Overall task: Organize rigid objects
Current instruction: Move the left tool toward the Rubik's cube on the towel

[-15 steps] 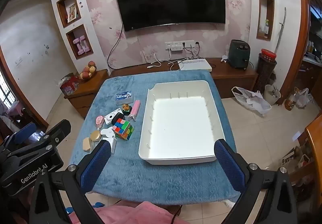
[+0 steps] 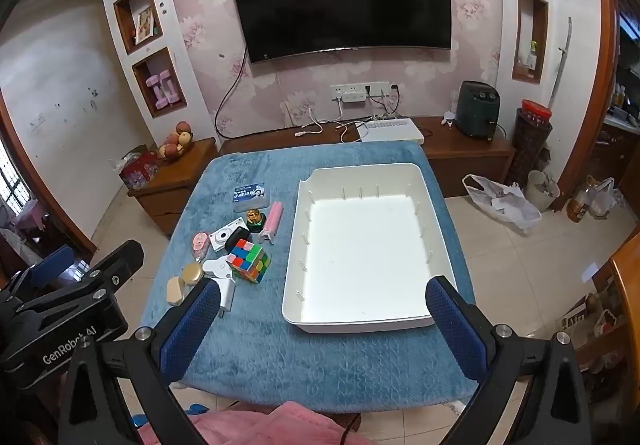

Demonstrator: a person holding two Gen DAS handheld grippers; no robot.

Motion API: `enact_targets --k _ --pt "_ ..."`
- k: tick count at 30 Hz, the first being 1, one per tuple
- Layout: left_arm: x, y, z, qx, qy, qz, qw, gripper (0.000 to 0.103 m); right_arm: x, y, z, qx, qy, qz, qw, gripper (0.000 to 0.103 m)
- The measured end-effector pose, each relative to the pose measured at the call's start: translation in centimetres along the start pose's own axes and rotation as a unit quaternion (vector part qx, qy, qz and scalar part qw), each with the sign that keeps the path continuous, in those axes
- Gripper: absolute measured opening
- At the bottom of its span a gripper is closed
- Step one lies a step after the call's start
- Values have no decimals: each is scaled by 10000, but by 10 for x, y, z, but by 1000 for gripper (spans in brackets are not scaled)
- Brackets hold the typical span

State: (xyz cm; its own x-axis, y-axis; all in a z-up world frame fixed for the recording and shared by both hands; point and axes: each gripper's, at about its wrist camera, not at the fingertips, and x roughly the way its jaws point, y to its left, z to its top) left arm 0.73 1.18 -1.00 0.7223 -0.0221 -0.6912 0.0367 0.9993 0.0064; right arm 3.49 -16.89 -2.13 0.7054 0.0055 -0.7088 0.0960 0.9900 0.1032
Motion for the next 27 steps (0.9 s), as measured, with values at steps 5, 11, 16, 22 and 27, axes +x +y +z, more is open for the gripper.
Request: enact_targets --k 5,11,16,22,27 --pt "13 13 5 -32 102 -62 9999 100 4 5 2 -2 86 -3 10000 103" --pt "25 24 11 -42 244 -144 9996 100 20 27 10 -31 247 -156 9996 103" --pt "44 41 18 -30 530 -271 9982 100 35 50 11 21 494 -248 9985 103" --pt "66 59 20 -34 955 -447 9944 100 50 69 13 105 800 -335 9962 101" --pt "85 79 19 -20 1414 -609 9881 100 66 79 11 318 1152 -457 9918 101"
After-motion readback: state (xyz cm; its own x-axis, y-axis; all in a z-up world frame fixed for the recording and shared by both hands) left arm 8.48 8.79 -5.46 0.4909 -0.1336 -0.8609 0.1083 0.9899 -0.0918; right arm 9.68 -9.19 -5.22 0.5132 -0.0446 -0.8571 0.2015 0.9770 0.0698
